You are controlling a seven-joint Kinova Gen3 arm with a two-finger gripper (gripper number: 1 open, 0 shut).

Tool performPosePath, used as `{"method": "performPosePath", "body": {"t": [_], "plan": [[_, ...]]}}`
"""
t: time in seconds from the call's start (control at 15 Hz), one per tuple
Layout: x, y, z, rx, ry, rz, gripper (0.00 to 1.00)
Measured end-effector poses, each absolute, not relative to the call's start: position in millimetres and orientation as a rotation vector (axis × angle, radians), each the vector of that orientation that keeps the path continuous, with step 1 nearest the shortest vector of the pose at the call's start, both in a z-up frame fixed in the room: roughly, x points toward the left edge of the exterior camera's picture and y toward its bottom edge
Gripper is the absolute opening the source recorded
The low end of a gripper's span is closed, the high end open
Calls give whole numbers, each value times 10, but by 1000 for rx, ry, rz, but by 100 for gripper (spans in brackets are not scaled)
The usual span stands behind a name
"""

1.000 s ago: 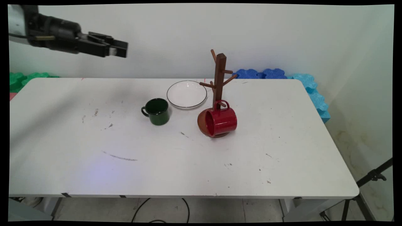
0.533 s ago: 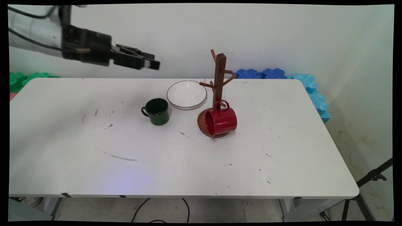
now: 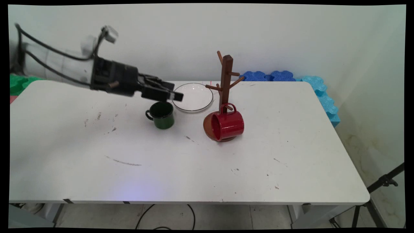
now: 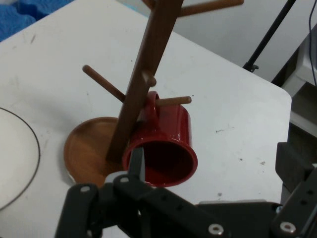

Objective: Pick up the red mug from the rack

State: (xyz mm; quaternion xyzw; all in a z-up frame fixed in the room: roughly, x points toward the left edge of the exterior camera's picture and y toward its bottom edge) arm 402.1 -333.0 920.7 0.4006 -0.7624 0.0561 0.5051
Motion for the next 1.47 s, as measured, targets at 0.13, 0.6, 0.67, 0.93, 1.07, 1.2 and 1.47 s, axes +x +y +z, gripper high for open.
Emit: {"method": "performPosePath", "body": {"t": [0.13, 0.6, 0.67, 0.93, 1.07, 1.2, 1.47], "plan": [[3941, -3289, 9093, 971, -1835, 136, 100], [3748, -3117, 8681, 964, -1805, 148, 100], [3714, -3092, 8609, 959, -1797, 152, 100], [3615, -3042, 8390, 956, -1770, 173, 100], [3559, -3035, 8263, 958, -1755, 190, 100], [3513, -3039, 8152, 963, -1743, 205, 100], [3434, -3047, 7983, 968, -1725, 224, 100]]}}
